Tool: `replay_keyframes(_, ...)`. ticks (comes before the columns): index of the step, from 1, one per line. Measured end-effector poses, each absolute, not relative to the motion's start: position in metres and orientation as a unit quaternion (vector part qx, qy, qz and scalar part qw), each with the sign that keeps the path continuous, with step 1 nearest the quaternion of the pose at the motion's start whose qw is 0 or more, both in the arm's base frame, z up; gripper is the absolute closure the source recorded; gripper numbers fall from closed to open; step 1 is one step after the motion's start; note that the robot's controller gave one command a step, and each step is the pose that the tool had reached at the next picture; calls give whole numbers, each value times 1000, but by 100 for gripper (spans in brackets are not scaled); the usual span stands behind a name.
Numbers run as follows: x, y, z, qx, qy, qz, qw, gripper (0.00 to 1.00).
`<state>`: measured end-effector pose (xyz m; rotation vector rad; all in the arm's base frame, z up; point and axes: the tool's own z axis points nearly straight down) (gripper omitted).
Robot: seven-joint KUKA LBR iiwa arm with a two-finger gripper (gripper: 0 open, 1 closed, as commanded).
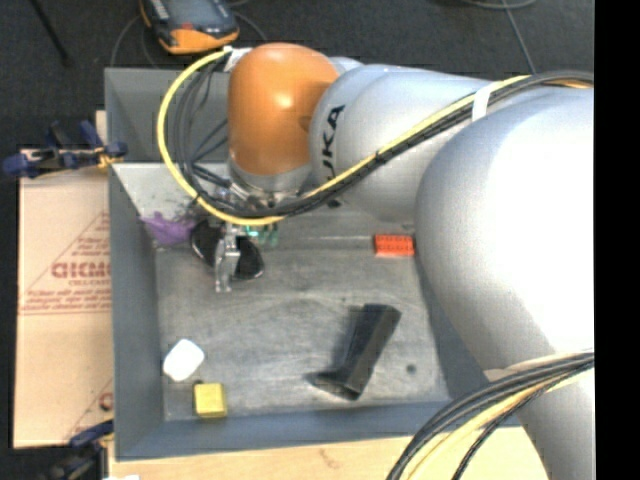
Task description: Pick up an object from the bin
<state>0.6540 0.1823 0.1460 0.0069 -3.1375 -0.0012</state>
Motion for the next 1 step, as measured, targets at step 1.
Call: replay_keyframes(1, 656, 182, 152, 1, -1000, -1, -2, 0)
